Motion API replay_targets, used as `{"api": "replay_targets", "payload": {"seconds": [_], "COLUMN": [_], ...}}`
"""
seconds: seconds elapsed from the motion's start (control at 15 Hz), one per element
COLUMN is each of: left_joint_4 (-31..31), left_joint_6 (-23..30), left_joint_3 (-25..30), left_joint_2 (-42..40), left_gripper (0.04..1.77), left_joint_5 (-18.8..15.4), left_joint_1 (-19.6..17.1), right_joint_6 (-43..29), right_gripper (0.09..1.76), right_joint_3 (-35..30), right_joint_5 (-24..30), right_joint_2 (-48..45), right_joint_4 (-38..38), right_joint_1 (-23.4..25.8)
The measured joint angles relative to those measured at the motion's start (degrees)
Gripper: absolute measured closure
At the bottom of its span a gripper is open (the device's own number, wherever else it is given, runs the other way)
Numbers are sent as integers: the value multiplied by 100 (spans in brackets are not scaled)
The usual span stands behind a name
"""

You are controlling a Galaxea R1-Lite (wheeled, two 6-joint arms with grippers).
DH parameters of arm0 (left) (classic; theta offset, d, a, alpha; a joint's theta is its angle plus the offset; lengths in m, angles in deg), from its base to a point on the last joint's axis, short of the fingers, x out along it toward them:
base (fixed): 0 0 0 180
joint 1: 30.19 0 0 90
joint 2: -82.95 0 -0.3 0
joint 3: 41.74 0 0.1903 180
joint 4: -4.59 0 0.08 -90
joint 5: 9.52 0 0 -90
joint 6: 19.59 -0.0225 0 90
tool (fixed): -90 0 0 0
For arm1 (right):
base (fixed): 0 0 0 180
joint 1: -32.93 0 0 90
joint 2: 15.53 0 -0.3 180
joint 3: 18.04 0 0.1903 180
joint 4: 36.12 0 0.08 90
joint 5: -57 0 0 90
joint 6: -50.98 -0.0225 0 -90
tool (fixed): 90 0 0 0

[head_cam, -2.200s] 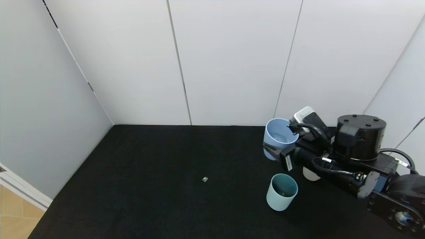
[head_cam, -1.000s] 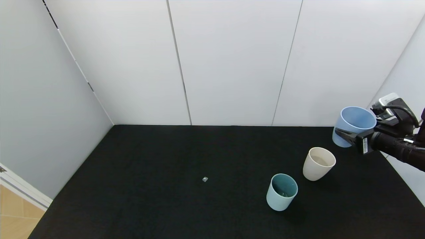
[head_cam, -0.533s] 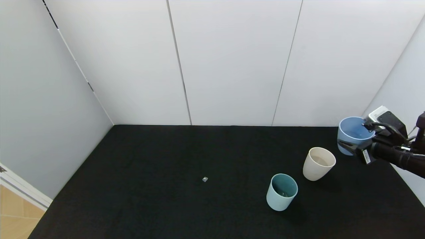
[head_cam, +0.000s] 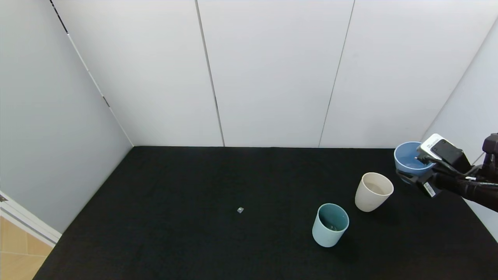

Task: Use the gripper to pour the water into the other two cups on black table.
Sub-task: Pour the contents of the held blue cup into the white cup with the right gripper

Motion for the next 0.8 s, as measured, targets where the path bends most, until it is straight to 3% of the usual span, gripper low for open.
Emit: {"api": "replay_targets", "payload": {"seconds": [0.8], "left_joint_4": [0], "left_joint_6": [0], "left_joint_3": [0], "left_joint_2": [0], "left_gripper": [9], "left_joint_5": [0], "left_joint_1": [0], "right_joint_6": [1833], "right_gripper": [57], "right_joint_3": [22], "right_joint_5": [-308], "right_joint_2": [223], "right_joint_4": [-9], "right_joint_1": [107]}}
